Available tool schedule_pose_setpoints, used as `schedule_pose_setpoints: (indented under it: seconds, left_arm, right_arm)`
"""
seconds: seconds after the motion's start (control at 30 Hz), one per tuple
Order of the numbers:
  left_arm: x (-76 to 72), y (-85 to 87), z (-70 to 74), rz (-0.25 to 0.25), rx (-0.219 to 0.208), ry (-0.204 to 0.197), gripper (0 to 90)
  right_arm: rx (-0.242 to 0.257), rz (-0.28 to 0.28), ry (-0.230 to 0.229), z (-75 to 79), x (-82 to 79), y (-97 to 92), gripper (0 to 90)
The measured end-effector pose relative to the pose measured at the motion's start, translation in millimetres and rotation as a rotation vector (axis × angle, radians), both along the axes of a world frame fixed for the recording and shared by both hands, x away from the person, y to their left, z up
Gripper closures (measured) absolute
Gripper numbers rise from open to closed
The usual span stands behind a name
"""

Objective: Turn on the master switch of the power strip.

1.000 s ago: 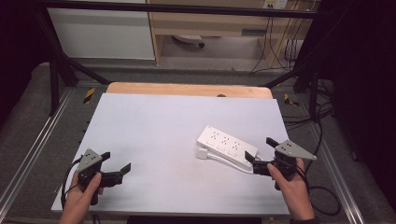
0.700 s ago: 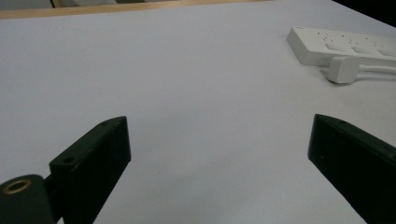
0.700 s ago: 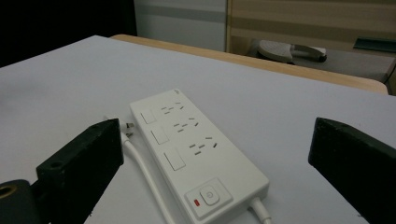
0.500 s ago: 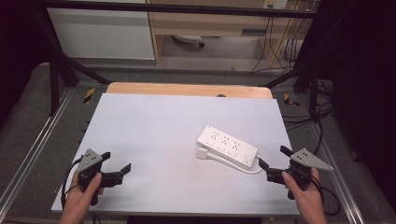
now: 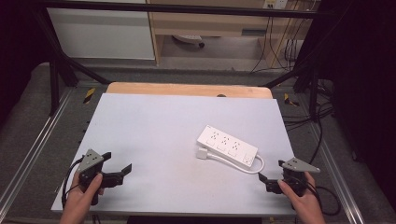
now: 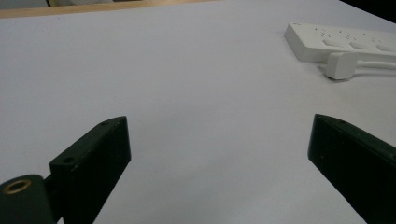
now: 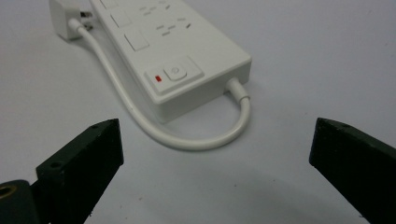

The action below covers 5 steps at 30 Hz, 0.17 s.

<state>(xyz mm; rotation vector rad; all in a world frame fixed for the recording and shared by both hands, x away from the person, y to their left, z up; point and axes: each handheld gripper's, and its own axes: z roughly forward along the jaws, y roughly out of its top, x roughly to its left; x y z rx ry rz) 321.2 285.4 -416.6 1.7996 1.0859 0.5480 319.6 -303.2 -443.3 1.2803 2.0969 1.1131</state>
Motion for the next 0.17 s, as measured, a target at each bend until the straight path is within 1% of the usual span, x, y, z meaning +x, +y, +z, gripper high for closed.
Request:
schedule_pose_setpoints:
  seconds: [0.03,0.13,0.17]
  left_arm:
    - [0.2,-0.2,-0.1,0.000,0.002,0.000,5.7]
    - [0.2,-1.5,-0.2,-0.007,0.006,0.001,5.7]
    - [0.1,-2.0,-0.1,-0.008,0.008,-0.001,5.7]
  right_arm:
    - [-0.002,0.002,0.018,-1.9,0.7,1.1,3.4]
    - [-0.015,0.009,0.038,-5.7,2.3,2.9,3.2]
    - [-0.020,0.011,0.037,-6.3,2.9,2.8,3.1]
